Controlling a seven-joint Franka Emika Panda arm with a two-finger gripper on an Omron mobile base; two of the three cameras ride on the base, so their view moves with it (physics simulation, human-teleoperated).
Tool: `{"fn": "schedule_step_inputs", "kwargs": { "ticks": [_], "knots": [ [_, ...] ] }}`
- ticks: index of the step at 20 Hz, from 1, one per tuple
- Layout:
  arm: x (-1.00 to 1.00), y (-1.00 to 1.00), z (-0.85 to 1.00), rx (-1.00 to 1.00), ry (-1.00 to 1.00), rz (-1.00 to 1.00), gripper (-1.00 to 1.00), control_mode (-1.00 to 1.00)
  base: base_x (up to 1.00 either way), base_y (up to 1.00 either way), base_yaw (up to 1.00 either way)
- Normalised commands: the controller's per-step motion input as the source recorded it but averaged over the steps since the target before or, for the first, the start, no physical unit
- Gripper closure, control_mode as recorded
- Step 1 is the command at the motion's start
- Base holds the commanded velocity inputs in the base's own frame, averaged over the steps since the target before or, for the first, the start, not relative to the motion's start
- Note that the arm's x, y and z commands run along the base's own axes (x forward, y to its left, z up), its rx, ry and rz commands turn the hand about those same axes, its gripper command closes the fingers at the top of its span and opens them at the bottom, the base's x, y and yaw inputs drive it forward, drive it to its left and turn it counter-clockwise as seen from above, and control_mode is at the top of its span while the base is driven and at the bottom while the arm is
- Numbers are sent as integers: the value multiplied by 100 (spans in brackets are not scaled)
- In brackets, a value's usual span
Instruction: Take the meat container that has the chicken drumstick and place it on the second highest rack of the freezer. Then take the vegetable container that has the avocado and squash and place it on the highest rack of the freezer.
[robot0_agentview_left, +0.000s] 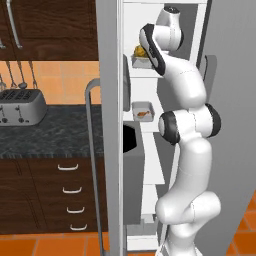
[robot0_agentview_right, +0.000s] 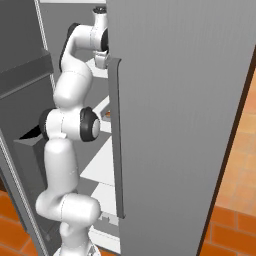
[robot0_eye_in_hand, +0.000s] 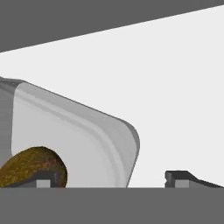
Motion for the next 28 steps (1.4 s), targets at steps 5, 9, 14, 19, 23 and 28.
{"fn": "schedule_step_inputs", "kwargs": {
  "ticks": [5, 9, 14, 19, 23, 28],
  "knots": [
    [-61, 0, -8, 0, -56, 0, -100, -100, 0, 0, 0],
    [-62, 0, -24, 0, -61, -1, -100, -100, 0, 0, 0],
    [-86, -2, 25, 0, -47, -4, -100, -100, 0, 0, 0],
    [-100, -2, 98, 0, -2, -3, -100, -100, 0, 0, 0],
    [-100, -4, 34, 0, 0, 0, -100, -100, 0, 0, 0],
    [-100, -9, -45, -2, 0, 5, -100, -100, 0, 0, 0]
  ]
}}
